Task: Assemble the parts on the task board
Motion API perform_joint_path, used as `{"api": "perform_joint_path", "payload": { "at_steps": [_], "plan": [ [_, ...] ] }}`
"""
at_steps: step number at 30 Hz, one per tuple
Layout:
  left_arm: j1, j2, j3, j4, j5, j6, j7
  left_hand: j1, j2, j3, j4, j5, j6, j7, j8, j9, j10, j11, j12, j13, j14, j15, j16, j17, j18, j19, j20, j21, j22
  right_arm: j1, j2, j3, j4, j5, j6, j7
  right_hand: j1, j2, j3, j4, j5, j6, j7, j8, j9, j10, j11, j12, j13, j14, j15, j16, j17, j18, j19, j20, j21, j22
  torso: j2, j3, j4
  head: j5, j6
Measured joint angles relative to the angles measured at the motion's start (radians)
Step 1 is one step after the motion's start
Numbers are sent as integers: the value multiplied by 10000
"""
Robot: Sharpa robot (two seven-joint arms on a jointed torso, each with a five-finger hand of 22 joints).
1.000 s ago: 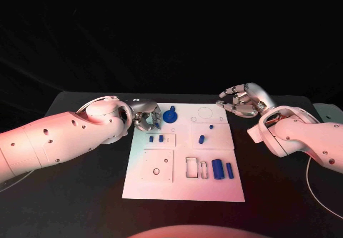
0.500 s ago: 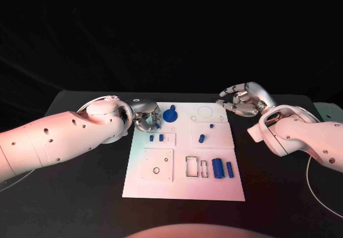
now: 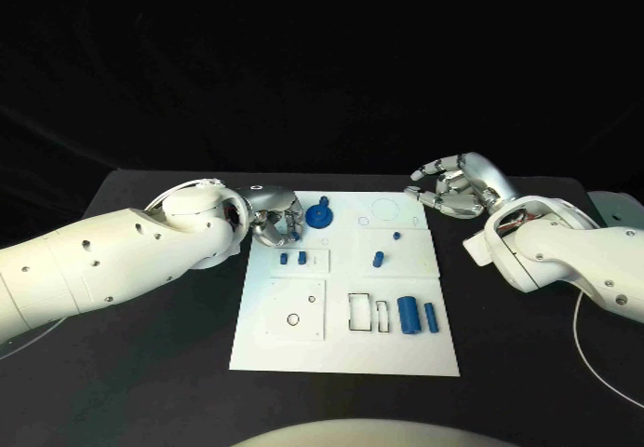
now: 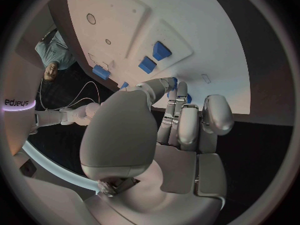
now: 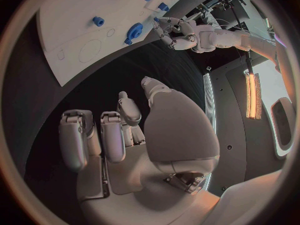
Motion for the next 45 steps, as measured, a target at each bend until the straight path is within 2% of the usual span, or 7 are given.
{"api": "perform_joint_path", "payload": {
  "at_steps": [19,43,45],
  "plan": [
    [7,126,2,-95,54,89,-7,0,0,0,0,-60,35,-36,0,-1,72,1,-43,0,0,0,0,-36,0,0,0,0,0,-1,-2,0,5,0,1,0,0,0,0,0,0,0,0,0,1,0,0,0,0,0,0,0,-2,0,0,0,0,-2,0,1,-11,-14,-29],
    [3,162,-6,-110,46,172,-37,-40,39,-83,-83,-64,255,-107,4,53,340,-124,-50,56,24,-24,0,-39,1,73,-73,0,45,-1,-8,0,3,0,1,-1,0,0,0,0,0,0,0,0,1,0,0,0,0,0,0,0,-3,0,0,0,0,-4,-6,3,-6,-9,-46],
    [3,165,-6,-112,46,172,-36,-92,-13,-84,-83,-63,255,-107,5,54,340,-124,-124,66,24,-24,0,-79,0,73,-73,0,36,-1,-7,0,3,0,1,-1,1,0,0,0,0,0,0,0,1,0,0,0,0,0,0,0,-4,0,0,0,0,-1,-6,3,-6,-10,-41]
  ]
}}
